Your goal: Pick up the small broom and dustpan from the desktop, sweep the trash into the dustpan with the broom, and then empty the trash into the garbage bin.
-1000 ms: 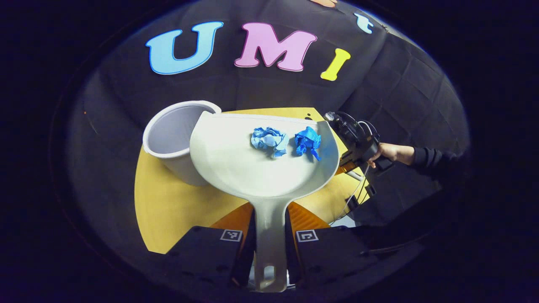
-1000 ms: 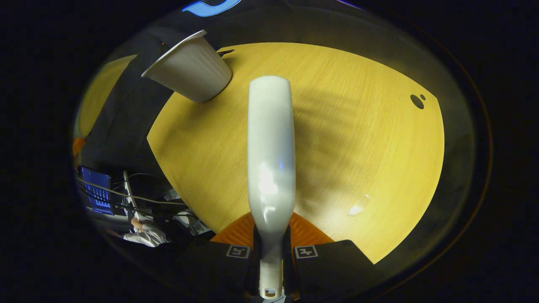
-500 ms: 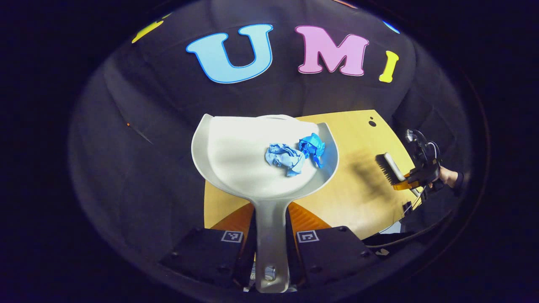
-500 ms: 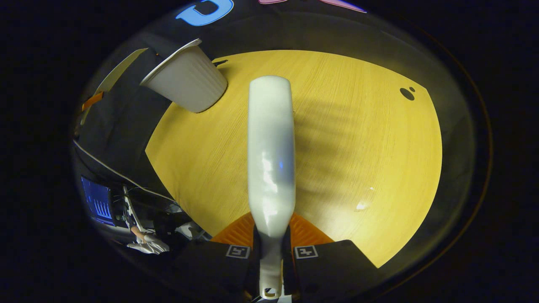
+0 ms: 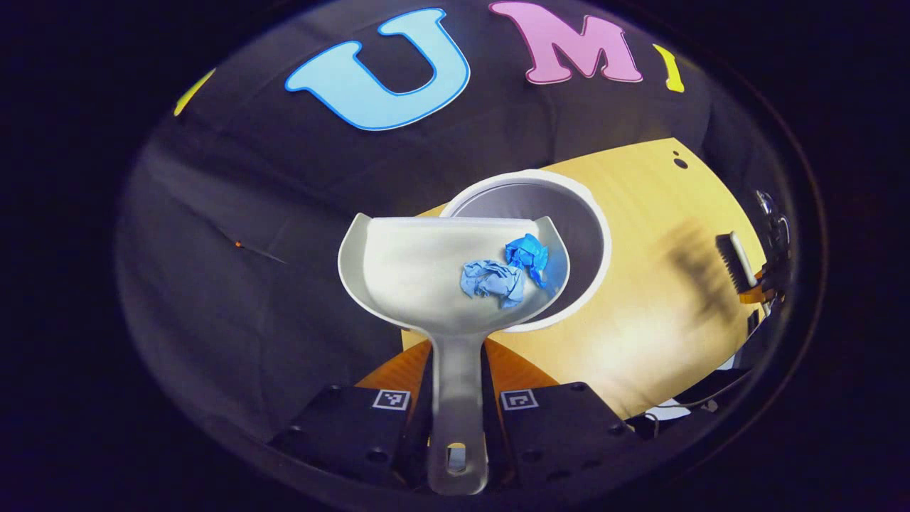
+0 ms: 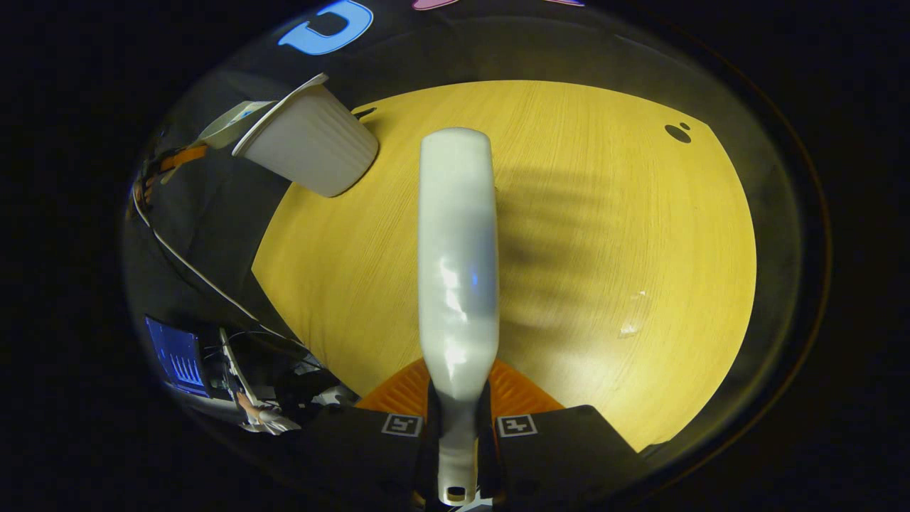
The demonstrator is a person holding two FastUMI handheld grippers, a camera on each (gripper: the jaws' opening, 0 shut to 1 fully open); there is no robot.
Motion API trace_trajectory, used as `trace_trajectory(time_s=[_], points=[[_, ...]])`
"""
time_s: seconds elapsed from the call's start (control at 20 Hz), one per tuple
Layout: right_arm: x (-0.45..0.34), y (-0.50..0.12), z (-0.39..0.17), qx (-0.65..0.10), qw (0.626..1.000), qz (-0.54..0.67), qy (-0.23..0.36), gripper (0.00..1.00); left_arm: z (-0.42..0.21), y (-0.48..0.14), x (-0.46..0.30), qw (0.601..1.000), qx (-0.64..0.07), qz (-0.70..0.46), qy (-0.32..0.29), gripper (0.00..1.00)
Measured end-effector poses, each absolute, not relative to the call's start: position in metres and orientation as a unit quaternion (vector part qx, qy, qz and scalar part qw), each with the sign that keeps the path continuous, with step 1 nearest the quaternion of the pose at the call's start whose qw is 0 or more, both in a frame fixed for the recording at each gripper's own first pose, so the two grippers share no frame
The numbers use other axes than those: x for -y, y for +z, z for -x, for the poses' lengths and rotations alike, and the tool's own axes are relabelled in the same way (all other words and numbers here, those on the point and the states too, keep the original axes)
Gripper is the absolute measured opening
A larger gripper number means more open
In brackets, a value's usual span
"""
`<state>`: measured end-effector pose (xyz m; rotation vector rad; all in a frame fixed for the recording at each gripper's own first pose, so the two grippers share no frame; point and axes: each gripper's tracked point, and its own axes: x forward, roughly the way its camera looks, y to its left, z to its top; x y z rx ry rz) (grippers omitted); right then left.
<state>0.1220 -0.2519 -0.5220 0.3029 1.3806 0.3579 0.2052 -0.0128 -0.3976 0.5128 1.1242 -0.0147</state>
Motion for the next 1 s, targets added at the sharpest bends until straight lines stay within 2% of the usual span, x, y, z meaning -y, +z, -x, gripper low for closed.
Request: trace_trajectory(time_s=[0.05,0.1,0.3,0.35,0.4,0.6,0.8,0.9,1.0], points=[[0.252,-0.521,-0.121,-0.63,0.746,-0.143,0.162,0.28,-0.207,-0.396,0.011,0.812,-0.53,-0.243,-0.013,0.3],[0.255,-0.521,-0.118,-0.63,0.745,-0.149,0.161,0.24,-0.207,-0.394,0.01,0.808,-0.534,-0.249,-0.019,0.3],[0.262,-0.527,-0.116,-0.631,0.743,-0.158,0.158,0.24,-0.211,-0.374,-0.012,0.766,-0.534,-0.356,-0.042,0.3],[0.262,-0.528,-0.116,-0.63,0.743,-0.162,0.156,0.2,-0.213,-0.372,-0.014,0.755,-0.527,-0.387,-0.045,0.3],[0.26,-0.528,-0.114,-0.63,0.742,-0.168,0.155,0.24,-0.213,-0.373,-0.013,0.748,-0.522,-0.408,-0.047,0.31],[0.264,-0.535,-0.115,-0.631,0.739,-0.175,0.158,0.24,-0.212,-0.369,-0.011,0.735,-0.515,-0.439,-0.05,0.3],[0.263,-0.536,-0.113,-0.629,0.739,-0.178,0.161,0.24,-0.216,-0.365,-0.018,0.704,-0.493,-0.509,-0.055,0.3],[0.265,-0.536,-0.115,-0.627,0.741,-0.18,0.161,0.24,-0.215,-0.366,-0.017,0.718,-0.489,-0.493,-0.046,0.3],[0.267,-0.535,-0.116,-0.627,0.74,-0.181,0.16,0.19,-0.219,-0.366,-0.008,0.76,-0.468,-0.45,-0.035,0.3]])
